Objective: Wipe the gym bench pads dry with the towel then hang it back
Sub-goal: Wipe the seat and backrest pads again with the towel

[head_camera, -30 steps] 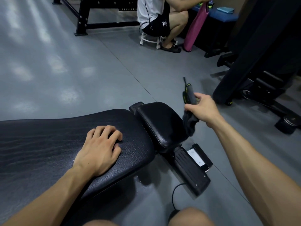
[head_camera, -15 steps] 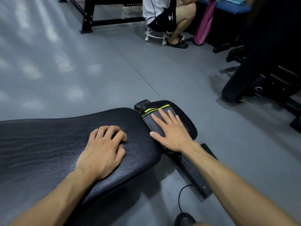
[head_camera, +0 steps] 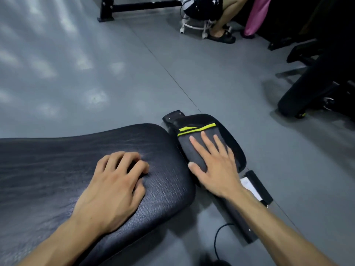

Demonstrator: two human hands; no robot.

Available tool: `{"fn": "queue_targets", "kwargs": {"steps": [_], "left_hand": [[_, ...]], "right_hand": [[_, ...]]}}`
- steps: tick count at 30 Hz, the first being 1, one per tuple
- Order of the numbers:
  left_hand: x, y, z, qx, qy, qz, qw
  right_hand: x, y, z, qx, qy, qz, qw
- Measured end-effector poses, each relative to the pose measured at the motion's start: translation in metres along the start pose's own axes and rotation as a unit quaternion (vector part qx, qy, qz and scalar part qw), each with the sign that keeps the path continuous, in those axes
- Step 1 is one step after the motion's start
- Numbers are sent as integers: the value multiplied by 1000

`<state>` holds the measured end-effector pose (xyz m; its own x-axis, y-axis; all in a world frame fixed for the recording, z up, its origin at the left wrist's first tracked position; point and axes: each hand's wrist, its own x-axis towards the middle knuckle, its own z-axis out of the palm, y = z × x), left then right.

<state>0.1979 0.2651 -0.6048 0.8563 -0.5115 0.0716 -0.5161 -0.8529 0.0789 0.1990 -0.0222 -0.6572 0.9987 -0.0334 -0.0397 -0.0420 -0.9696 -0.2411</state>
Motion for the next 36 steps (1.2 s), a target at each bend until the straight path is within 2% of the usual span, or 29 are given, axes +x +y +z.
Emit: {"fn": "queue_targets", "kwargs": {"steps": [2, 6, 7, 9, 12, 15, 17, 21, 25, 27, 32, 36], "left_hand": [[0, 1, 1, 1, 0, 0, 1000], [2, 0, 0, 1, -3, 1, 1000], [2, 0, 1, -2, -4, 1, 1000], [2, 1, 1, -1, -4, 2, 1000], [2, 2, 0, -6, -4, 2, 1000], [1, 1, -1, -13, -3, -1, 1000], [2, 0, 0, -14, -1, 4, 1000], [1, 0, 0, -20, 0, 1, 1000], [1, 0, 0, -25, 8, 1, 1000], [0, -1, 0, -27, 9, 0, 1000], [-2, 1, 2, -20, 19, 0, 1000], [-2, 2, 4, -14, 27, 1, 1000]], "right_hand": [[6, 11, -7, 18, -32, -11, 999], [97, 1, -14, 63, -77, 76, 992], [117, -11, -11, 61, -75, 77, 992], [138, -39, -3, 24, -67, 27, 997], [108, -48, -2, -11, -51, -63, 997], [43, -21, -1, -10, -7, -91, 996], [31, -7, -4, -18, -20, -90, 996], [88, -11, -13, 21, -87, -28, 996], [117, -11, -11, 67, -75, 29, 994], [110, 2, -9, 59, -67, 41, 995], [69, 66, -5, 68, -17, 144, 987], [6, 74, 4, 131, 31, 177, 975]]}}
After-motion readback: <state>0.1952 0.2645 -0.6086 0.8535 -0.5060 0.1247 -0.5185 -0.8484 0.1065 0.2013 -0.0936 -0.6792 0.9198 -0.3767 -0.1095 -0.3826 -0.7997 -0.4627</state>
